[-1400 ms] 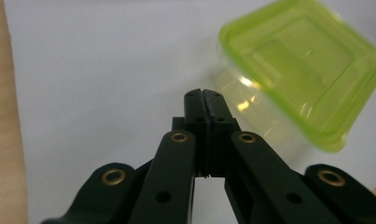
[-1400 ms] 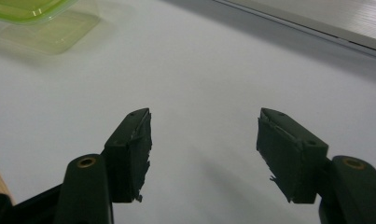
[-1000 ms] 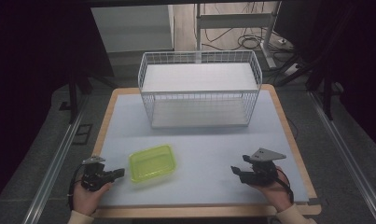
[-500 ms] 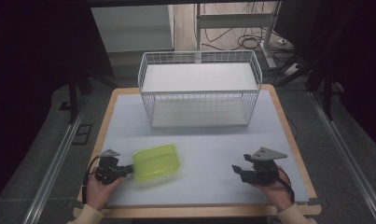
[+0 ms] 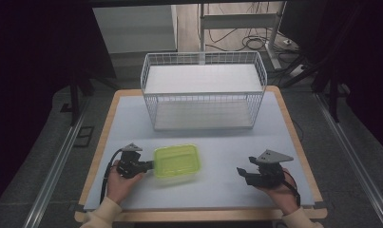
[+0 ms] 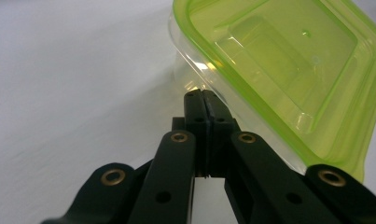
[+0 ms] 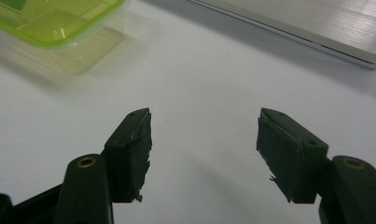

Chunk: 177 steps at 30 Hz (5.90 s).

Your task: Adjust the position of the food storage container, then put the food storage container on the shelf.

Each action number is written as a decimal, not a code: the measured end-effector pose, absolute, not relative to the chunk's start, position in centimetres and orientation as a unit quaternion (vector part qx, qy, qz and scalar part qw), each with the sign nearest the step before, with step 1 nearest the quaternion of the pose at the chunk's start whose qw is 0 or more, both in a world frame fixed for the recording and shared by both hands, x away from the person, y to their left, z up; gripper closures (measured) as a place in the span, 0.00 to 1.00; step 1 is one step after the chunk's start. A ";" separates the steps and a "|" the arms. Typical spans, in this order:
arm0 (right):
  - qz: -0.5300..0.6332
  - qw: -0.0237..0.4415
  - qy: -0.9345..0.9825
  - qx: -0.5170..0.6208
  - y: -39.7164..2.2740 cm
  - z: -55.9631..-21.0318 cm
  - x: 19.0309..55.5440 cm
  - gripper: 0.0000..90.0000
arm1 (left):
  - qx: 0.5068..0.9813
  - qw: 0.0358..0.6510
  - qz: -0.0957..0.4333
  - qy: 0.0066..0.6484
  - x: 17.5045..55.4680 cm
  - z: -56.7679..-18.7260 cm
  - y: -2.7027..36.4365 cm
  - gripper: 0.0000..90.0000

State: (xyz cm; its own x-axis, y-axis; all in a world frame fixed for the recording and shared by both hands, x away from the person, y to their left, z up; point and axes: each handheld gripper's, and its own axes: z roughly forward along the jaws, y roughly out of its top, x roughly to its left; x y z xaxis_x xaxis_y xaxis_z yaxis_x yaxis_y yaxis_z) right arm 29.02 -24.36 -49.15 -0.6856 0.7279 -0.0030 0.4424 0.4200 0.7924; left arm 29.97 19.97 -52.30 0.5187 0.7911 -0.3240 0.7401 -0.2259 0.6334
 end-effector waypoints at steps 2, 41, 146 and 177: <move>0.405 0.177 0.824 0.355 -24.4 -49.1 29.0 0.40 | 0.786 0.384 0.032 0.483 30.3 -52.2 19.1 1.00; 0.451 0.151 0.807 0.350 -24.2 -49.1 29.1 0.32 | 0.764 0.433 0.053 0.475 30.1 -49.8 18.1 0.90; 0.513 -0.052 0.755 0.405 -20.0 -43.8 34.5 0.90 | 0.729 0.510 -0.057 0.454 31.9 -44.7 15.9 0.90; 0.538 -0.008 0.751 0.383 -20.1 -36.4 36.0 0.90 | 0.732 0.531 -0.022 0.426 34.1 -37.6 15.6 0.90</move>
State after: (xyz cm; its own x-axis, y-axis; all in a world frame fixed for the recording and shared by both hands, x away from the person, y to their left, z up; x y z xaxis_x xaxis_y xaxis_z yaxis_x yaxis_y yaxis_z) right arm 35.98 -20.14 -36.37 -0.7058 0.5673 0.4242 0.5839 0.1269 0.8018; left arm 34.09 15.61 -37.59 0.6358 0.6011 -0.4842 0.6469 -0.0728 0.7591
